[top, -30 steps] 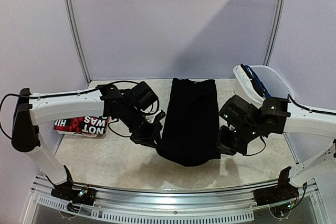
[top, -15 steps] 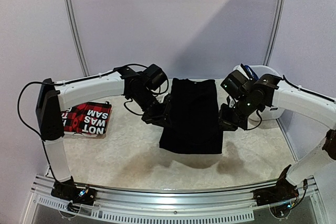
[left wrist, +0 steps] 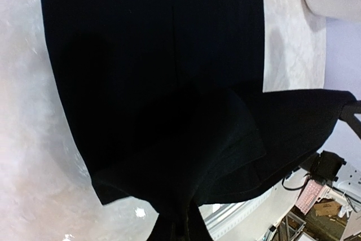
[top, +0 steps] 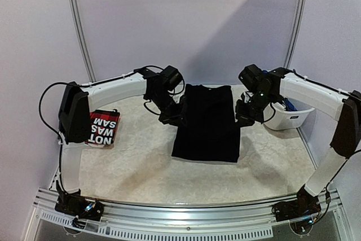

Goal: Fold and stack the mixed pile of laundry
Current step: Fold the rectangle-folded T-shirt at the center of the board.

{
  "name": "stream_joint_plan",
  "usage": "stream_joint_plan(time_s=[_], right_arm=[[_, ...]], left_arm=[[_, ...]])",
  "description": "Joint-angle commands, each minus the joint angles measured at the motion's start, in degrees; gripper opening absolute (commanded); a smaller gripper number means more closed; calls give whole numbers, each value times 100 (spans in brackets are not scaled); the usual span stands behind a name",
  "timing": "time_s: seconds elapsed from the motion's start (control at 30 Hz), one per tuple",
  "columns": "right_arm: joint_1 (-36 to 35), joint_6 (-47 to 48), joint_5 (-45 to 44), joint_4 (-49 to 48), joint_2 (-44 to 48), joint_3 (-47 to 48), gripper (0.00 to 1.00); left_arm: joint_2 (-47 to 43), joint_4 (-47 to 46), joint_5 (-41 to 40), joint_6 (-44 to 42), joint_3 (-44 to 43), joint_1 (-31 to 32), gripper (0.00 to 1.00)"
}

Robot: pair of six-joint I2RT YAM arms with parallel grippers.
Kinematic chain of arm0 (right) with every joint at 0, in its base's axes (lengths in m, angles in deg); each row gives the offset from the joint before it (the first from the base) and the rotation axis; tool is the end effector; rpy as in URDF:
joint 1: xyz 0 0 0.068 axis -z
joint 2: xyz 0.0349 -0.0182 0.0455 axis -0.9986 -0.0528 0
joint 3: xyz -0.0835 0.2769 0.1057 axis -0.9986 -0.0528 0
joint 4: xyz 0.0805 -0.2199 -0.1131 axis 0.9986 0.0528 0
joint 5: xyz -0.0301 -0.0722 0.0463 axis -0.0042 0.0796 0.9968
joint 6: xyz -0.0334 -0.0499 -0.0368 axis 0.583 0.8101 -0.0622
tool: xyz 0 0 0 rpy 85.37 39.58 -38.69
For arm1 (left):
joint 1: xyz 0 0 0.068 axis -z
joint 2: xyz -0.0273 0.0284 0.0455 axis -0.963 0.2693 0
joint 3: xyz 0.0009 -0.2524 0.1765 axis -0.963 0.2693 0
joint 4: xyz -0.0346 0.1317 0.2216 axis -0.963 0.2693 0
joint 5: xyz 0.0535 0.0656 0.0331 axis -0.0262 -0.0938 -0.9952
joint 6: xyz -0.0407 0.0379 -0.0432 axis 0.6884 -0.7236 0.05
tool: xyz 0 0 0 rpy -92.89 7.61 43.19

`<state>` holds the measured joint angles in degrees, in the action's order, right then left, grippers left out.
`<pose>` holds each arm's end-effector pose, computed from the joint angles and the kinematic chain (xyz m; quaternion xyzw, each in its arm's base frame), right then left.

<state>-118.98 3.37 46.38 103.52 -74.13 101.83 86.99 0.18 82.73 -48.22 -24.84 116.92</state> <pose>0.2823 0.1856 0.2924 0.0928 0.9801 0.1524 0.0871 0.3395 -0.3429 0.2474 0.0693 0.9589 -0.2748 0.0107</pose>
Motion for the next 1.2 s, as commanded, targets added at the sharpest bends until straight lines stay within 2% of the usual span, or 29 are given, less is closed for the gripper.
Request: stream_joint_plan(time_s=[0.0, 0.13, 0.5, 1.17], right_arm=[[79, 309, 237, -1, -475, 369, 0], [151, 356, 394, -90, -815, 591, 0], [514, 396, 377, -2, -1446, 1025, 0], [930, 591, 742, -228, -2356, 1588, 1]], left_arm=[[243, 89, -35, -140, -321, -265, 0], [298, 5, -97, -40, -388, -452, 0], [938, -180, 544, -163, -845, -598, 0], [1727, -418, 712, 315, -1259, -952, 0]])
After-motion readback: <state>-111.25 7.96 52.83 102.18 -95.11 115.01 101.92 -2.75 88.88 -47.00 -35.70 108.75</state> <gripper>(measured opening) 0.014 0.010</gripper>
